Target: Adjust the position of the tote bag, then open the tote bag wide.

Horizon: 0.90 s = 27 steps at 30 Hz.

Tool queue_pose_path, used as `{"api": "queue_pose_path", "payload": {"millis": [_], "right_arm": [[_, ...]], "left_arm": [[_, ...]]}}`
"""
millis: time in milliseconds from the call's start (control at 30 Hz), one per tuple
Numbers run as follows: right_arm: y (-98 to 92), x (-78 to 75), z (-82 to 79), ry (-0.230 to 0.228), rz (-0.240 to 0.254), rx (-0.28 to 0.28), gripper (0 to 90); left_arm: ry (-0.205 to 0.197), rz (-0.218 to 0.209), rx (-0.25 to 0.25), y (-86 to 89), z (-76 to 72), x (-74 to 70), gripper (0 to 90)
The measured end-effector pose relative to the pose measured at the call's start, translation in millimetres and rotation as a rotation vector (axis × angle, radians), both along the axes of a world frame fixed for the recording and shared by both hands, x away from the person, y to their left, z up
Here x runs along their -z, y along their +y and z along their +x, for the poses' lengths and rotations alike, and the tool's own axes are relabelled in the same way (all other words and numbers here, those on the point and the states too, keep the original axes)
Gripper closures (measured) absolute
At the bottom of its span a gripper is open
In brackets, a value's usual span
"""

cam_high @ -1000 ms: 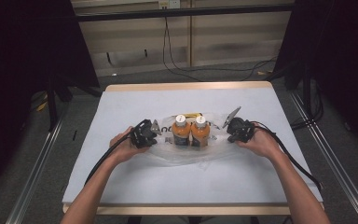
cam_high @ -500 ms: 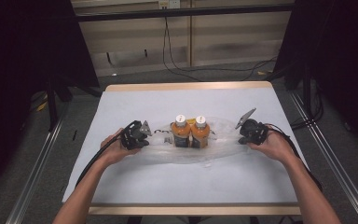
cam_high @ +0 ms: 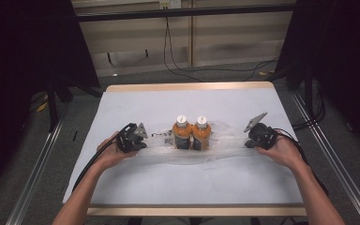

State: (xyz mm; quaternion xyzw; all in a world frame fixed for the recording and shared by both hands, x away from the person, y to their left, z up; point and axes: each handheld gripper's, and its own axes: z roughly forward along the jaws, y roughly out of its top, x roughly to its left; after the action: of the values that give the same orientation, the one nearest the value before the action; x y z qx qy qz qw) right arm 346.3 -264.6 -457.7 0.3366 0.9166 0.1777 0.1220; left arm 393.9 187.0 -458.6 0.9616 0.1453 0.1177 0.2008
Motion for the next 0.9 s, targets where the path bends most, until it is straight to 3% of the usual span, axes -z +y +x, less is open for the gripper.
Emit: {"api": "queue_pose_path", "payload": {"millis": [267,433,500,533,633,733,767,800,833,900], "right_arm": [[-3.6,0.9,-4.3,-0.013,0.008,0.003,90.0],[-1.6,2.2,-6.8,-0.048,0.031,0.004,90.0],[-2.7,1.3,-6.0,-0.053,0.064,0.000,90.0],[-2.7,0.2,-6.3,-0.061,0.085,0.007,90.0],[-2.4,-5.1,-8.2,-0.081,0.151,0.001,90.0],[-2.3,-8.1,-9.3,-0.099,0.185,-0.012,90.0],[-3.2,-11.8,-11.8,-0.112,0.236,-0.003,90.0],[-3.2,-11.8,-11.8,-0.112,0.236,-0.003,90.0],[-3.2,-13.5,-14.6,-0.127,0.279,-0.002,90.0],[-1.6,-15.2,-17.0,-0.133,0.288,-0.008,90.0]], "left_arm": [[0.015,-0.044,-0.025,6.2,-1.1,1.2,90.0],[0.039,-0.100,-0.061,10.7,0.3,2.8,90.0],[0.052,-0.150,-0.070,14.0,-0.1,3.6,90.0],[0.052,-0.150,-0.070,14.0,-0.1,3.6,90.0],[0.056,-0.228,-0.073,15.6,-4.0,1.9,90.0],[0.049,-0.249,-0.065,13.5,-6.8,-0.5,90.0],[0.039,-0.266,-0.060,12.4,-8.4,-3.0,90.0],[0.039,-0.266,-0.060,12.4,-8.4,-3.0,90.0],[0.041,-0.285,-0.064,11.4,-10.6,-4.8,90.0],[0.035,-0.331,-0.067,10.0,-15.3,-7.5,90.0]]}}
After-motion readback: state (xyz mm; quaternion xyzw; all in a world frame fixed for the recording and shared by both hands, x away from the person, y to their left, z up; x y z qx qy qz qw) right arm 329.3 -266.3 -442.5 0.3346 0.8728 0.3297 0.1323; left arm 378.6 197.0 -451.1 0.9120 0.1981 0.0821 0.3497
